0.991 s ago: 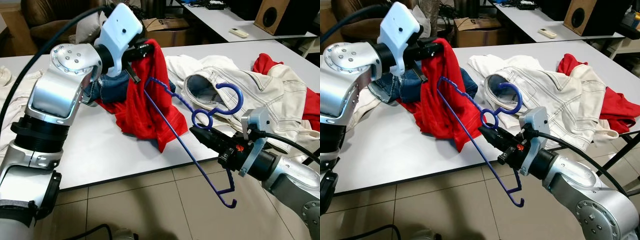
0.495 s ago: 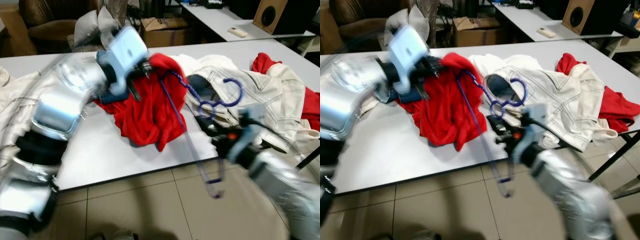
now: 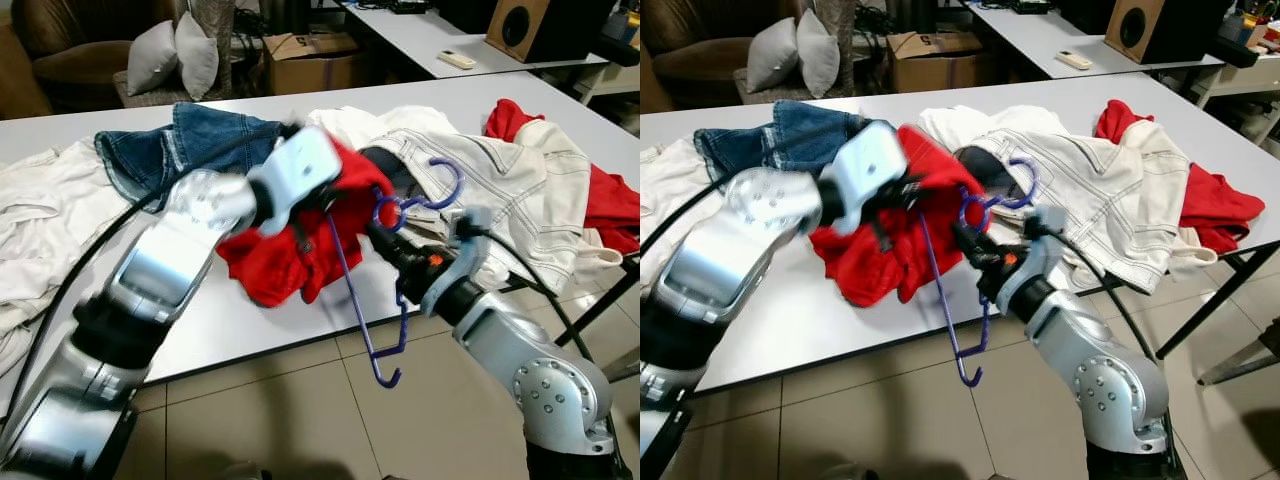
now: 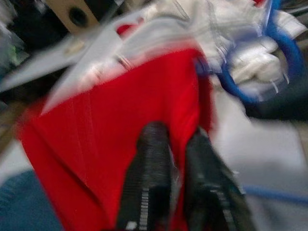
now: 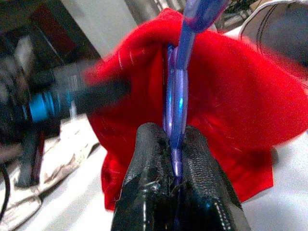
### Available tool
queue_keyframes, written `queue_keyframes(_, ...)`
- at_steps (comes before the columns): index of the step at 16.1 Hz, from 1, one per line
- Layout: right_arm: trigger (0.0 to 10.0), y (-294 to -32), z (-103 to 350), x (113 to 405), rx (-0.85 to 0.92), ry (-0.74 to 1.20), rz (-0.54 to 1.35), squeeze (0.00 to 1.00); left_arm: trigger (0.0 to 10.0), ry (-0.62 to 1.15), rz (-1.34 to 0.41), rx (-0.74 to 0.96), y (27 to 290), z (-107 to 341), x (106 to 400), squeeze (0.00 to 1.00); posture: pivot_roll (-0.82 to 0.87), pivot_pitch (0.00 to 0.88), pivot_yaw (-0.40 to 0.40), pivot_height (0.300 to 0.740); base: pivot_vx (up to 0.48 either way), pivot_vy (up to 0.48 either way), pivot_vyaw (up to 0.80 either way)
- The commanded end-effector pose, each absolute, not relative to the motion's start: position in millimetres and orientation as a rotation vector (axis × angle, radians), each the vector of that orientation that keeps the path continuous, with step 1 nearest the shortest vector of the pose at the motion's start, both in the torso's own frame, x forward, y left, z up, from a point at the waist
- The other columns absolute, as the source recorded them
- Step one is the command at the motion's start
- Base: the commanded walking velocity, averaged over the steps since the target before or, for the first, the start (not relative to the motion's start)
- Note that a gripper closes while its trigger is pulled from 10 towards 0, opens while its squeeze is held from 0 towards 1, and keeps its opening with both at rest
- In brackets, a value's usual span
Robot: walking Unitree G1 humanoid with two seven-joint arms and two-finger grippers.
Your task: Hang hanger
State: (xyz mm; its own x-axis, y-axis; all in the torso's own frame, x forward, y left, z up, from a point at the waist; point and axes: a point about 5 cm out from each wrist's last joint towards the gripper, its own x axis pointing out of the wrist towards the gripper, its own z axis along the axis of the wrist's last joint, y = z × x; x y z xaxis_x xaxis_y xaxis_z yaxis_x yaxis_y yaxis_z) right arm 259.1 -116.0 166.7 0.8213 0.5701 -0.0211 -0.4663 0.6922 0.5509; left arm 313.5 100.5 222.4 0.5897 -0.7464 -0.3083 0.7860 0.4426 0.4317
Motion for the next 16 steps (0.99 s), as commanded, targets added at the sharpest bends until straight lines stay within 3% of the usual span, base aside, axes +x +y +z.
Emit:
queue_keyframes(1, 10.0, -120.6, 170.0, 262.5, 0.584, 0.166, 0.566, 0.00, 10.0, 0.070, -0.964, 0.550, 102.5, 221.2, 308.0, 1.00, -0.02, 0.017, -0.006, 0.740, 0.000, 0.000, 0.00)
queue_keyframes(5, 10.0, -116.7, 171.2, 267.7, 0.613, 0.165, 0.589, 0.00, 10.0, 0.052, -0.839, 0.609, 111.8, 190.6, 298.9, 1.00, -0.01, 0.014, -0.022, 0.740, 0.000, 0.000, 0.00)
queue_keyframes(6, 10.0, -114.4, 171.4, 268.1, 0.615, 0.166, 0.599, 0.00, 10.0, 0.059, -0.791, 0.680, 115.0, 176.8, 298.5, 0.95, -0.01, 0.014, -0.022, 0.740, 0.000, 0.000, 0.00)
queue_keyframes(7, 10.0, -112.3, 172.0, 268.4, 0.618, 0.166, 0.608, 0.00, 10.0, 0.058, -0.724, 0.717, 120.0, 165.5, 299.4, 0.58, -0.01, 0.015, -0.023, 0.740, 0.000, 0.000, 0.00)
queue_keyframes(9, 10.0, -110.7, 172.9, 268.8, 0.622, 0.164, 0.616, 0.00, 10.0, 0.073, -0.703, 0.755, 125.9, 150.0, 294.0, 0.02, -0.01, 0.016, -0.020, 0.740, 0.000, 0.000, 0.00)
queue_keyframes(16, 10.0, -112.7, 176.2, 268.8, 0.625, 0.153, 0.627, 0.00, 10.0, 0.121, -0.540, 0.965, 156.2, 117.1, 300.3, 0.00, -0.01, 0.020, -0.020, 0.740, 0.000, 0.000, 0.00)
